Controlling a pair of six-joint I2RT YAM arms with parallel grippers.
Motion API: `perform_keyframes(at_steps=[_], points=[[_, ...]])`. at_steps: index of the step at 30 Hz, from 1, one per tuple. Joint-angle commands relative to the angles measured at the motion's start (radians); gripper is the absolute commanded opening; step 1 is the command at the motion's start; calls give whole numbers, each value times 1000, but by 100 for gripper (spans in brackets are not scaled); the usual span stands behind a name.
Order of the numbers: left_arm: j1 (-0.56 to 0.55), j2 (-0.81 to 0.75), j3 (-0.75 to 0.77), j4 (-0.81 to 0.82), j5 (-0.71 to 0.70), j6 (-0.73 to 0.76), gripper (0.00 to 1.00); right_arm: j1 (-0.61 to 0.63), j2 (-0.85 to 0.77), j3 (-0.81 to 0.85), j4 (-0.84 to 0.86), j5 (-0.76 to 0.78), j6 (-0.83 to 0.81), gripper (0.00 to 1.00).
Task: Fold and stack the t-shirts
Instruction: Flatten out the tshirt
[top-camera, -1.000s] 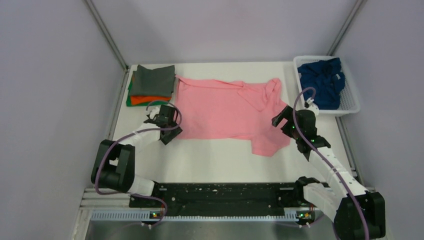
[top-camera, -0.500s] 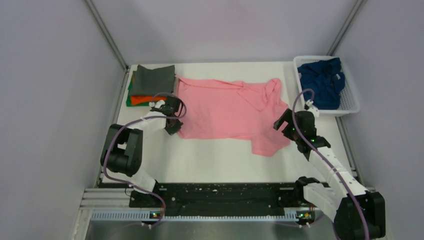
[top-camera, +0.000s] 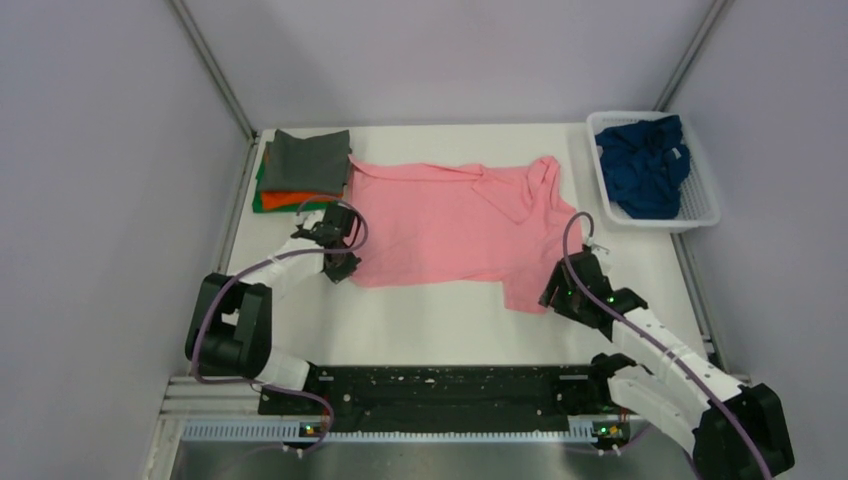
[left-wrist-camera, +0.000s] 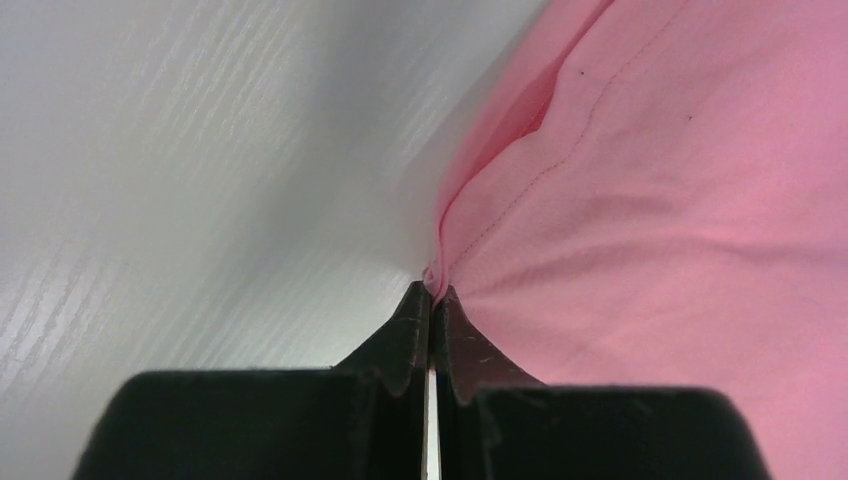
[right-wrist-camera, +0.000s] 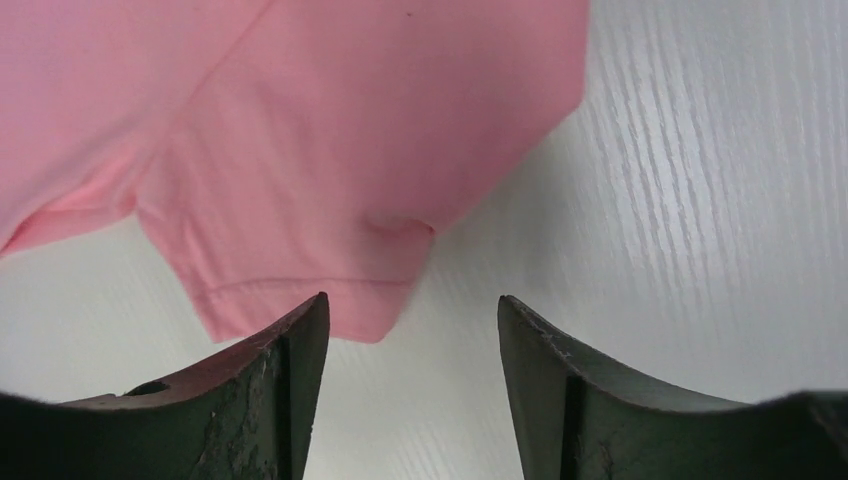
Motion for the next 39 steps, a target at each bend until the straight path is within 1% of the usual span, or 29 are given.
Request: perform_keyframes(at_steps=[1, 5, 9, 11, 12, 13, 14, 15, 18, 22, 26, 30, 34, 36, 39], points=[[-3, -65, -21, -18, -25, 17, 0, 6, 18, -25, 56, 57, 35, 56], [-3, -74, -30, -15, -30, 14, 0, 6, 82, -63, 161, 48, 33, 45], [-3, -80, -32, -8, -28, 14, 0, 6, 185, -64, 233, 85, 17, 40], [-2, -89, -30, -8, -22, 15, 0, 5, 227, -60, 287, 76, 8, 34], [-2, -94, -28, -8, -21, 15, 0, 6, 243, -58, 307, 85, 2, 29], [-3, -102, -27, -9, -23, 15, 0, 6, 256, -49, 310, 95, -1, 21], [-3, -113, -21, -12, -25, 15, 0, 6, 264, -34, 302, 104, -11, 9], [-2, -124, -14, -17, -26, 15, 0, 6, 265, -14, 286, 113, -17, 0], [-3, -183, 35, -53, -33, 20, 0, 7, 203, 65, 228, 167, -43, 0], [-3, -336, 96, -56, -29, 32, 0, 6, 57, 221, 153, 276, -97, 0], [-3, -516, 168, -11, 32, 81, 0, 6, -39, 396, 116, 285, -182, 0], [-3, -643, 299, -7, 67, 127, 0, 6, -87, 584, 76, 257, -250, 0], [-3, -716, 454, -15, 106, 178, 0, 7, -128, 794, 39, 213, -304, 0], [-3, -733, 523, -18, 157, 198, 0, 6, -136, 888, 23, 133, -342, 0], [-3, -748, 621, -27, 250, 222, 0, 6, -118, 1055, -44, -22, -375, 0]])
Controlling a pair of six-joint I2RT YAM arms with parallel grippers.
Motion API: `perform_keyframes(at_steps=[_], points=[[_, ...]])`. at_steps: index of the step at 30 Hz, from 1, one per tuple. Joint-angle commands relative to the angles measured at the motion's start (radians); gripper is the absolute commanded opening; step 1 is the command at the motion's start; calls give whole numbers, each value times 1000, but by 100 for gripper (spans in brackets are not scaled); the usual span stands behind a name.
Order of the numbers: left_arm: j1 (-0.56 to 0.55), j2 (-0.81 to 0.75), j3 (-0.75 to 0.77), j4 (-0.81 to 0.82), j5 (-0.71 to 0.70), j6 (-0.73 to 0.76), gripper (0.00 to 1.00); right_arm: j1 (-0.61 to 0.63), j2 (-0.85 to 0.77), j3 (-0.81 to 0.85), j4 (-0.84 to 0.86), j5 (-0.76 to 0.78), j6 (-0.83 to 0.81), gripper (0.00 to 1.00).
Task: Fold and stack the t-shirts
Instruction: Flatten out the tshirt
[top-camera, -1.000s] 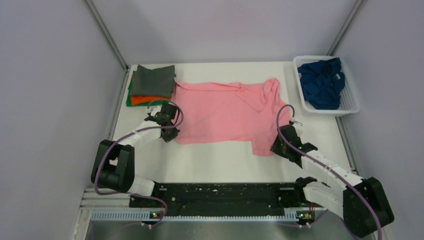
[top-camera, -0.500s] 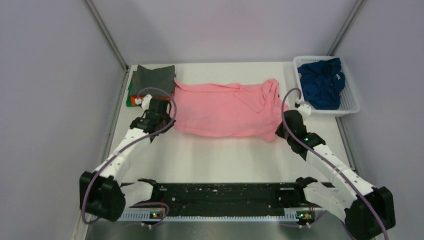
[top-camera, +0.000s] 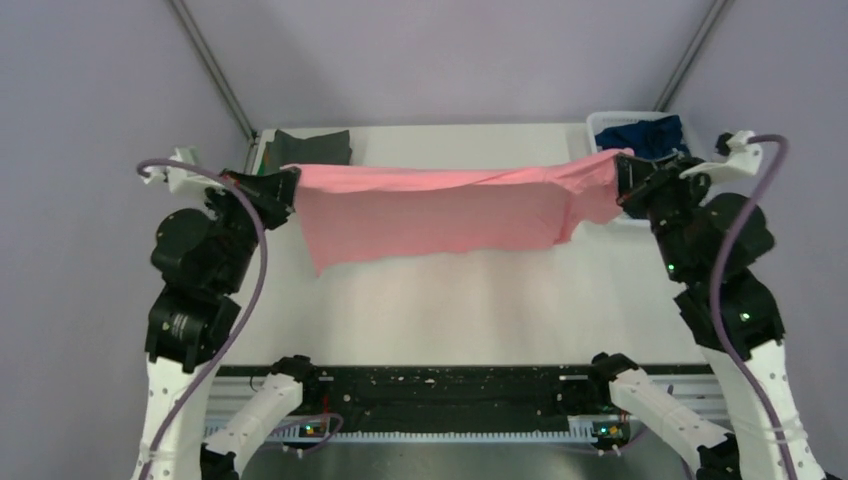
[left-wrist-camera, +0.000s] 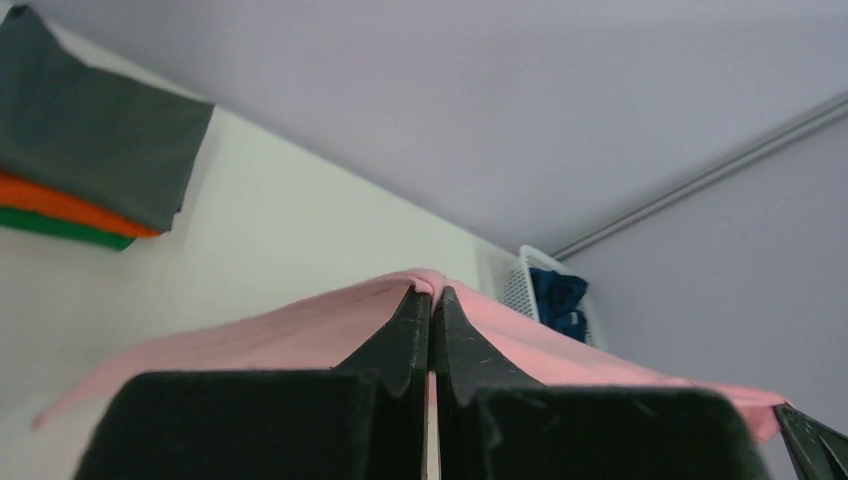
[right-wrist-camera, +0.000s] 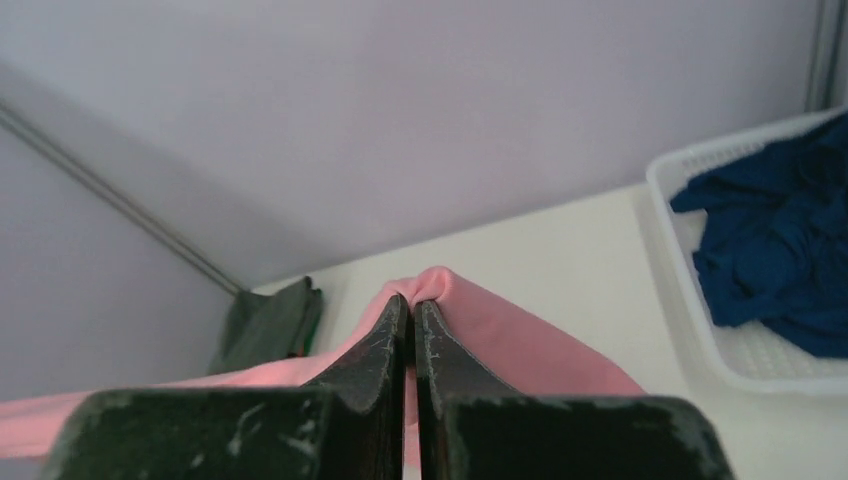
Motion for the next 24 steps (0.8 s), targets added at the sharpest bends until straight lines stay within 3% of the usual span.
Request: perform_keyframes(at_steps=[1, 5, 15, 21, 24], points=[[-2, -27, 137, 15, 167, 66, 0, 7, 1, 238, -89, -223, -95, 0], [-2, -52, 214, 15, 260, 68, 0, 7, 4, 388, -119, -331, -116, 0], [0, -82, 374, 2, 348, 63, 0, 5, 5, 617, -181, -395, -157, 0], [0, -96, 259, 7, 249, 23, 0, 3, 11, 554, -150, -366, -176, 0], [0, -92, 143, 17, 120, 1, 0, 2, 16, 450, -112, -258, -170, 0]])
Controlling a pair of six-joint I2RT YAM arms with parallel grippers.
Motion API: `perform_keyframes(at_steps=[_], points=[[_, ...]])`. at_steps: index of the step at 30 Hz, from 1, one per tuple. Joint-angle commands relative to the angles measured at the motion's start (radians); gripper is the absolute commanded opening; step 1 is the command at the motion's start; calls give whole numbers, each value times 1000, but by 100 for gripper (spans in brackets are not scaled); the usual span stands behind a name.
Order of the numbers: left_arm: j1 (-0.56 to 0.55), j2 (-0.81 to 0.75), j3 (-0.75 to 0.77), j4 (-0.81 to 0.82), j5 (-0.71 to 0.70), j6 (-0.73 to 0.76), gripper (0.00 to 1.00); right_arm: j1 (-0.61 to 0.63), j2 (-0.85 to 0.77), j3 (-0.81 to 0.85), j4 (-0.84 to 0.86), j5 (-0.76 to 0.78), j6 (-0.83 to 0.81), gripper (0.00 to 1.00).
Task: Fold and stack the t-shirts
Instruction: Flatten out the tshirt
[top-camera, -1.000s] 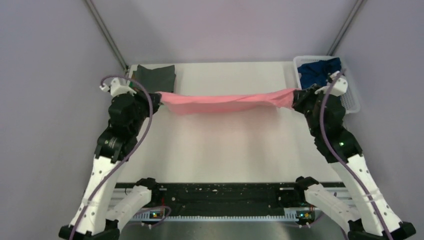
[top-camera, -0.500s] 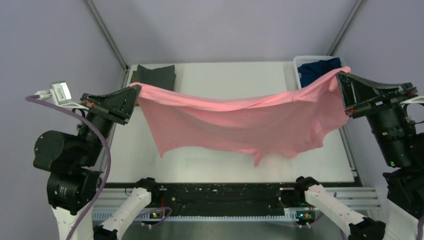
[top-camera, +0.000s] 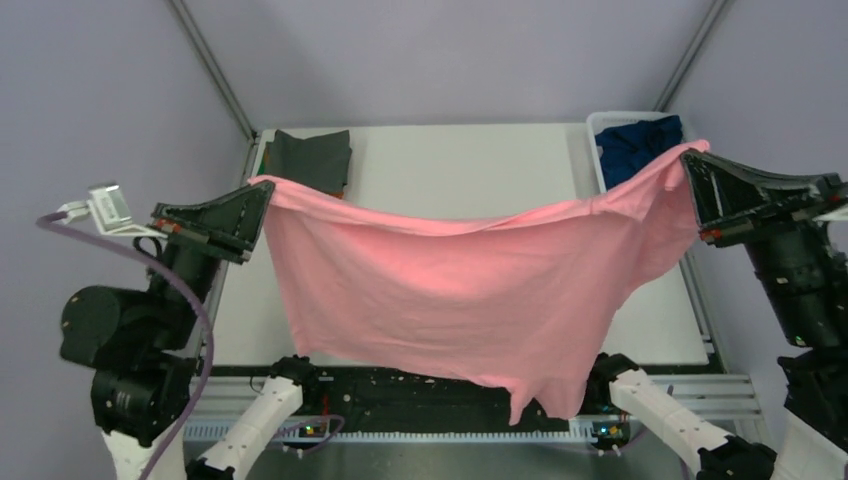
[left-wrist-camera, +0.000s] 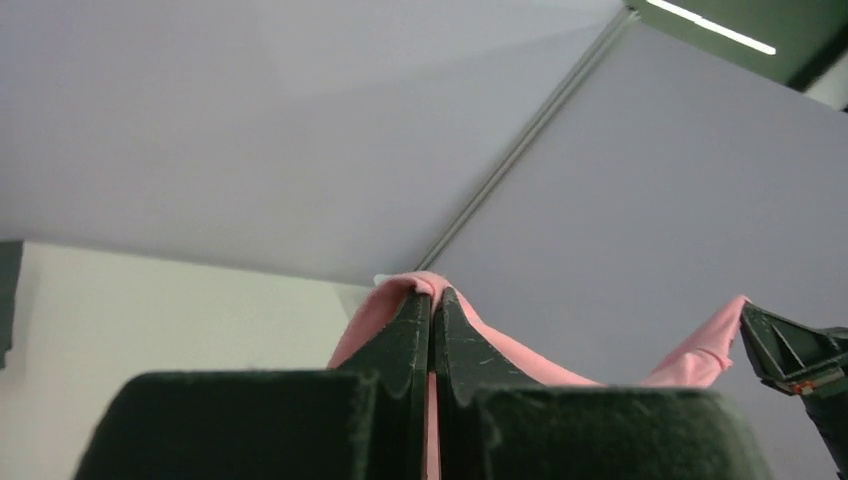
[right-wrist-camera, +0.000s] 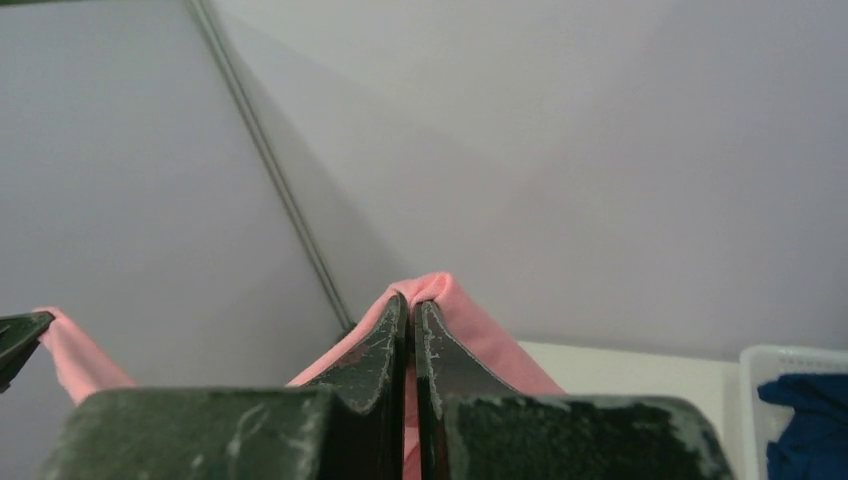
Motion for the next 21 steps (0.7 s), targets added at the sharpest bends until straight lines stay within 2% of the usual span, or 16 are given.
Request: perform_keyframes(at_steps=[1, 3, 6, 10, 13, 17, 21], points=[[0, 39, -155, 1, -217, -37, 0, 3, 25, -150, 69, 152, -14, 0], [0, 67, -238, -1, -339, -53, 0, 2, 36, -261, 132, 249, -22, 0], [0, 142, -374, 15, -436, -91, 0, 2, 71, -468, 263, 420, 0, 0], [13, 344, -509, 64, -550, -143, 0, 1, 188, -684, 402, 612, 42, 0], [38, 541, -529, 133, -580, -152, 0, -17, 316, -809, 521, 587, 58, 0], [83, 808, -463, 177, -521, -170, 0, -69, 492, -946, 751, 496, 116, 0], [122, 1041, -355, 198, -448, -169, 0, -143, 687, -943, 857, 347, 195, 0]])
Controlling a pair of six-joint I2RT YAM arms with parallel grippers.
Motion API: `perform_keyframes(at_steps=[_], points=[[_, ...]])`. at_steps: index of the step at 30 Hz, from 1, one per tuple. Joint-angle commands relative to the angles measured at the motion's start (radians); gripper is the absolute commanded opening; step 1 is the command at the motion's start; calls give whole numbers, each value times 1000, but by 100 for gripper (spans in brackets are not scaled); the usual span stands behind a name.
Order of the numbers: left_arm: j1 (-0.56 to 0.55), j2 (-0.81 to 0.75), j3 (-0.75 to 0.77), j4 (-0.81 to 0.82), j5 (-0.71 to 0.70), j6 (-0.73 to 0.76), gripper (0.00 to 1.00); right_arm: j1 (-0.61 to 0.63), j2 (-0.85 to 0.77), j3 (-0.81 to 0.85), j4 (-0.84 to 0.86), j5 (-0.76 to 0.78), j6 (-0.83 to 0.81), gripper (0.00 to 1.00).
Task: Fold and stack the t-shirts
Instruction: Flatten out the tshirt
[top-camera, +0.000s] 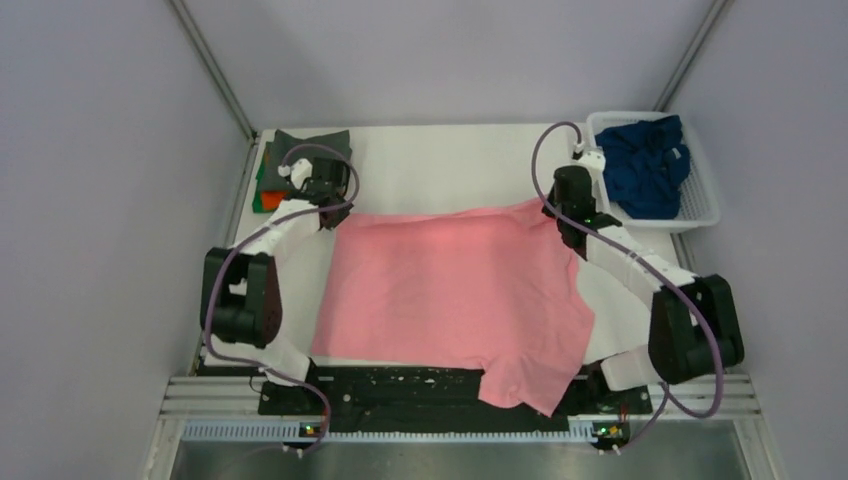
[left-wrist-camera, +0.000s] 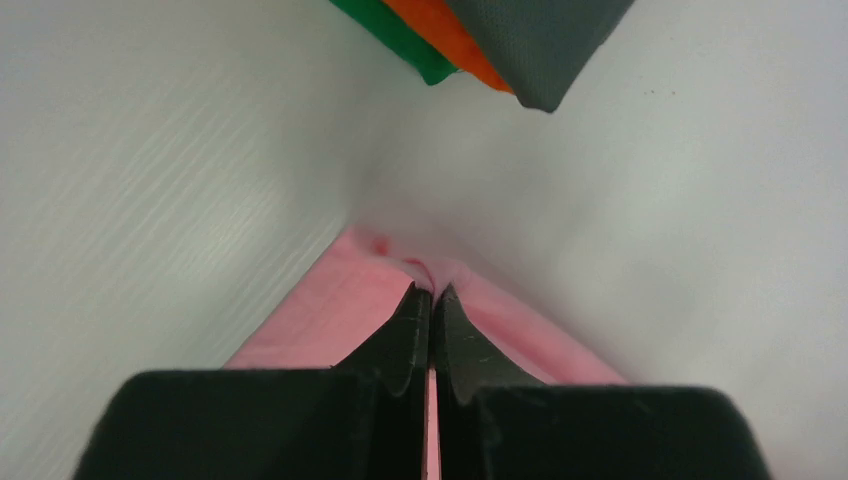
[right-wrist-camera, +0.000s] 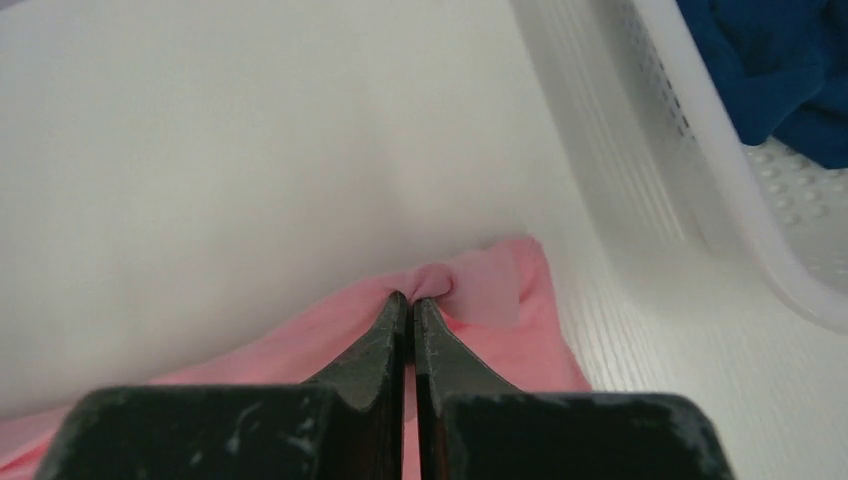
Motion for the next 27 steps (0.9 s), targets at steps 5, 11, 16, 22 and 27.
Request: perform_keyframes(at_steps=[5, 11, 16, 22, 27], points=[[79, 342, 269, 100, 126, -15, 0, -93, 294, 130, 298, -188, 43, 0], [106, 482, 461, 43, 168, -23, 9, -124, 532, 387, 228, -287, -16, 3], [125, 521, 597, -23, 191, -49, 71, -168, 743, 634, 85, -324, -33, 56], [125, 379, 589, -82, 185, -11, 99, -186, 665, 565, 96, -456, -6, 98], [90, 213, 371, 11, 248, 27, 99, -186, 502, 371, 164, -530, 22, 99]])
